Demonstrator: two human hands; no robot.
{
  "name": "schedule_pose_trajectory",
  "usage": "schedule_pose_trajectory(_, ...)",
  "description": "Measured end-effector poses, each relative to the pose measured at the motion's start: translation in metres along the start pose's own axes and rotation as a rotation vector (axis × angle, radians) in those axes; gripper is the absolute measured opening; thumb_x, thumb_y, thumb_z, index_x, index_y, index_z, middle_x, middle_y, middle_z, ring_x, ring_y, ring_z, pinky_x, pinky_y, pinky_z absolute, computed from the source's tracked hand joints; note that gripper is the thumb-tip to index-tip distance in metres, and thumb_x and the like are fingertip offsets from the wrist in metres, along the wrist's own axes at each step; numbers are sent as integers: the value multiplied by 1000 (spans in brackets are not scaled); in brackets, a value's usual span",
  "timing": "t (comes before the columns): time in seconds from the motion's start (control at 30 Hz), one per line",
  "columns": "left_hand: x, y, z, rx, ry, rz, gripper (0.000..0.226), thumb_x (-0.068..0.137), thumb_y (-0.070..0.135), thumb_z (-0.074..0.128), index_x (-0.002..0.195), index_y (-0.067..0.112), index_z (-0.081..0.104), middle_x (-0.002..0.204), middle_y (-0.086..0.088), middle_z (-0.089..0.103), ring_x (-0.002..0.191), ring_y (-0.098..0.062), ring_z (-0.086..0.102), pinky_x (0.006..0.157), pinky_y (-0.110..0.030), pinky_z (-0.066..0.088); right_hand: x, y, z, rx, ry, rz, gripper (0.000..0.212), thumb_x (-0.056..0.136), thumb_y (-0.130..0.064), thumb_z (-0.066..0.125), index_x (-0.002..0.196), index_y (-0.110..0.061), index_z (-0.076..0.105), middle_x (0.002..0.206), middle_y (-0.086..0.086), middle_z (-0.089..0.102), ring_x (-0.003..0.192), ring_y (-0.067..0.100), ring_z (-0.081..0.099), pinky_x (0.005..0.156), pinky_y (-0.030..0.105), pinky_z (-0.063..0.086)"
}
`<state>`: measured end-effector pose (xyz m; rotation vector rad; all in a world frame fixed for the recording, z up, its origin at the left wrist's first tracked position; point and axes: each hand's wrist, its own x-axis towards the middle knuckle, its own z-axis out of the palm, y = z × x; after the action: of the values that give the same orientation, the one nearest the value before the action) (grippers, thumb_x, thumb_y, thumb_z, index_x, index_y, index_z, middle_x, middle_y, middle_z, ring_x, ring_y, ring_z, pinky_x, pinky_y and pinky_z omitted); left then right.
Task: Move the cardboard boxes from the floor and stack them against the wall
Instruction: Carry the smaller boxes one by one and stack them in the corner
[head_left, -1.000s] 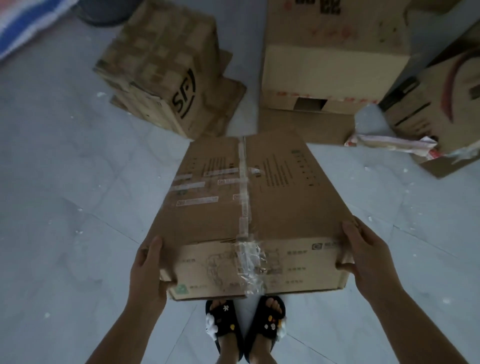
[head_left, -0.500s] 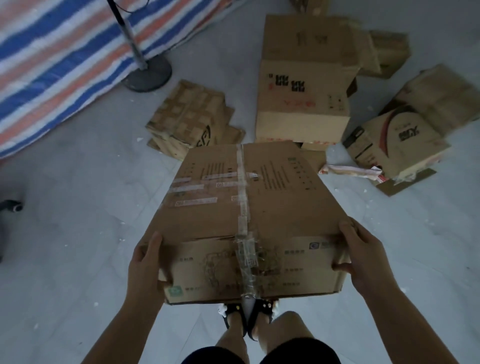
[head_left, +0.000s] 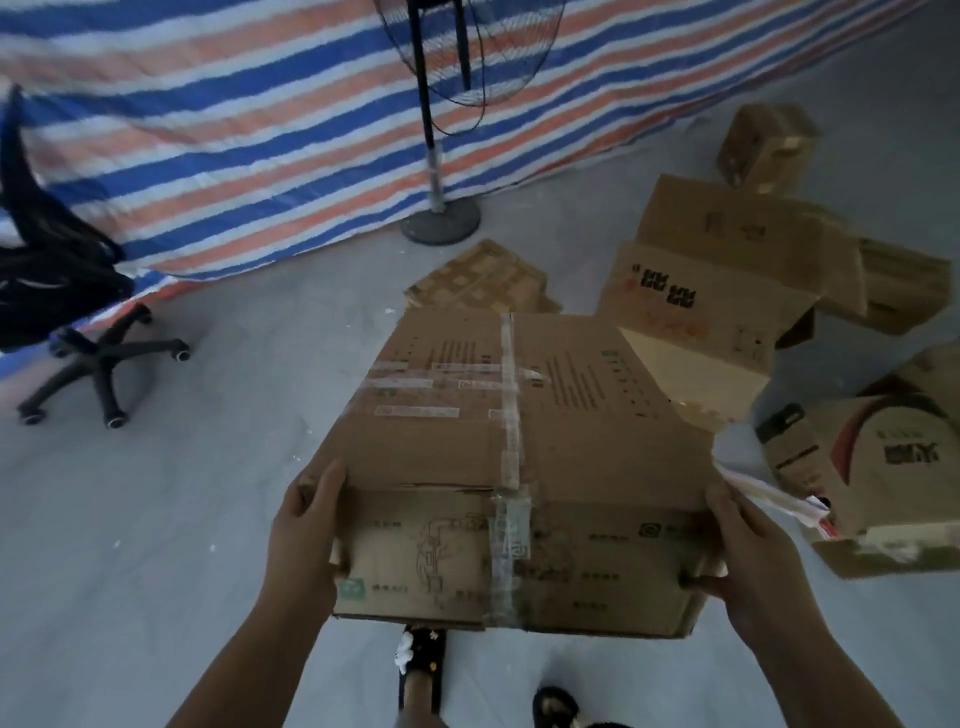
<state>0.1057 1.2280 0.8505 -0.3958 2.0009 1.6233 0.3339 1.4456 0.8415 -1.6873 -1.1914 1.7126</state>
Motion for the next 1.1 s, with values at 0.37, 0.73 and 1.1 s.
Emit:
schedule_pose_trajectory(0.37,-130,-76,-41,-254,313,9,23,93,41,51,111,27,50,102,4,52,88,-18,51,81,-51,48,-21,-23,-31,-231,-349,-95,45,96,-34,48,139,-23,43,146,0,40,130,30,40,100,57,41)
schedule_pose_trajectory(0.73,-285,-181,-190,-547,828,23,30,92,42,52,116,24,52,106,3,53,85,-13,50,80,-51,48,-170,39,40,-479,-823,-182,42,97,-29,50,136,-16,49,107,0,55,83,19,51,77,50,50)
schedule_pose_trajectory(1.1,-545,-360,-338,-861,1461,104,29,93,40,51,118,25,53,99,12,55,83,-5,50,63,-35,43,-445,215,17,-717,-1427,-250,41,95,-30,52,134,-15,52,109,2,56,77,16,53,75,52,53)
